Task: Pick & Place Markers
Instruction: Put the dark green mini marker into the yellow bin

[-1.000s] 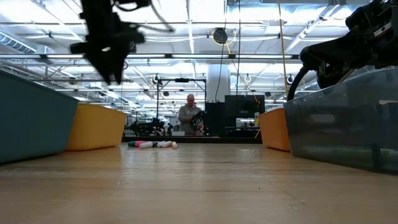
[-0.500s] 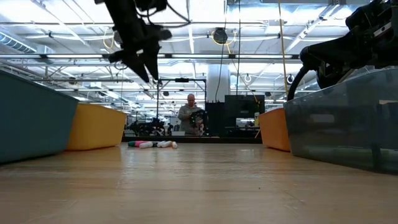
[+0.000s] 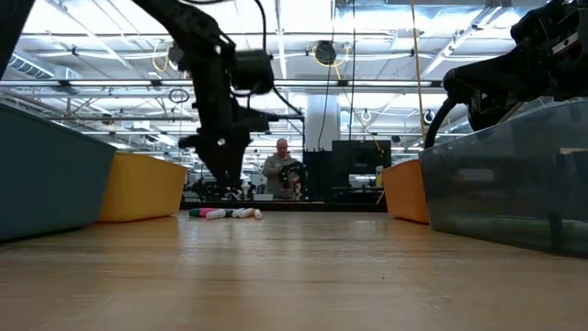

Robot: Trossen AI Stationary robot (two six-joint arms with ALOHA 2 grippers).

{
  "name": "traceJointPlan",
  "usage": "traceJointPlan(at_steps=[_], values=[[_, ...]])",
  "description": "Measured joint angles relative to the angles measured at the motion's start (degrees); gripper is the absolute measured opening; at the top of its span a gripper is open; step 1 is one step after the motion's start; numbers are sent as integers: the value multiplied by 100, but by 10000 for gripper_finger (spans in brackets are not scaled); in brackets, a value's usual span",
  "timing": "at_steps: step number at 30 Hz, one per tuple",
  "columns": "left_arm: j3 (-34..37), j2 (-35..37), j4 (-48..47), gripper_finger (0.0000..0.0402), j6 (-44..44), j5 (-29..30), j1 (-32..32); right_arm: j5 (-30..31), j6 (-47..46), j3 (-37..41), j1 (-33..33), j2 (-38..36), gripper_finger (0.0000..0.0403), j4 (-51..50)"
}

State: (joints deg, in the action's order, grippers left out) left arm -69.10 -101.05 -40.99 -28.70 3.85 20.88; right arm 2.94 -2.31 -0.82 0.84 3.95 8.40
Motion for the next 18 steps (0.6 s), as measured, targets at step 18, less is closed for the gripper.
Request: traceJointPlan(at_steps=[18], values=[[2, -545, 53, 157, 165, 47, 94, 0, 2, 0, 2, 0, 4, -2]])
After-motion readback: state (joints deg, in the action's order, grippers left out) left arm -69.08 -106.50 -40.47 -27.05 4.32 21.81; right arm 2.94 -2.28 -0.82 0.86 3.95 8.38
